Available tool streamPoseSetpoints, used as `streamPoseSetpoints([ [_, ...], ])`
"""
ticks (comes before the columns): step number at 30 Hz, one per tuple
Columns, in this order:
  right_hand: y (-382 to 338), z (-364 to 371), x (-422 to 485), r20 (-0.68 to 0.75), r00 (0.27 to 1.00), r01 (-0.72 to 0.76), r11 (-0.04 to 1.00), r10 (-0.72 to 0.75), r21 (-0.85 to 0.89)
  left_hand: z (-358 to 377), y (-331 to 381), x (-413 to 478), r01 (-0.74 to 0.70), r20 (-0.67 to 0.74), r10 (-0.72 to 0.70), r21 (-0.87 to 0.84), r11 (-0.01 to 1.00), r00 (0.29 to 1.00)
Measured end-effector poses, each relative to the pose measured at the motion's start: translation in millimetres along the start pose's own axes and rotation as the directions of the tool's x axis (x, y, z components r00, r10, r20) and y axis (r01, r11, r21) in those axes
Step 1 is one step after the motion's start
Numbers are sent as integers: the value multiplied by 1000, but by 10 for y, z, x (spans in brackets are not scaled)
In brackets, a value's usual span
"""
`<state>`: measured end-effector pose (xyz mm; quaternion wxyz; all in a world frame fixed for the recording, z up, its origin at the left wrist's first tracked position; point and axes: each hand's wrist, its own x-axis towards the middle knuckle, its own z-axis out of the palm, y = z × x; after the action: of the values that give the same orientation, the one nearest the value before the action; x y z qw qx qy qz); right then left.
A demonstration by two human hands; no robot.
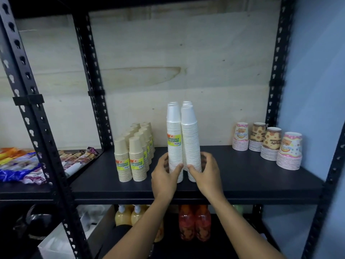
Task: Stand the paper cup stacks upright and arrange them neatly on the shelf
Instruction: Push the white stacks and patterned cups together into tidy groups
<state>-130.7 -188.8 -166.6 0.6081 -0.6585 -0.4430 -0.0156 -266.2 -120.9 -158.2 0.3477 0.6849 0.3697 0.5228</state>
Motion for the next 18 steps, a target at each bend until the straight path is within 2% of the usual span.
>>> streamPoseSetpoints([
  [7, 97, 68, 59, -60, 998, -29, 1000, 29, 0, 29, -95, 129, -38, -11, 39, 51, 998, 999],
  [13, 41, 97, 111, -48, 998, -56, 994, 52, -92, 70, -233, 298, -57, 24, 56, 59, 997, 998],
  [18, 190, 10, 92, 120, 990, -63, 997, 69, -55, -54, -355, 342, -65, 163, 66, -15, 998, 984],
])
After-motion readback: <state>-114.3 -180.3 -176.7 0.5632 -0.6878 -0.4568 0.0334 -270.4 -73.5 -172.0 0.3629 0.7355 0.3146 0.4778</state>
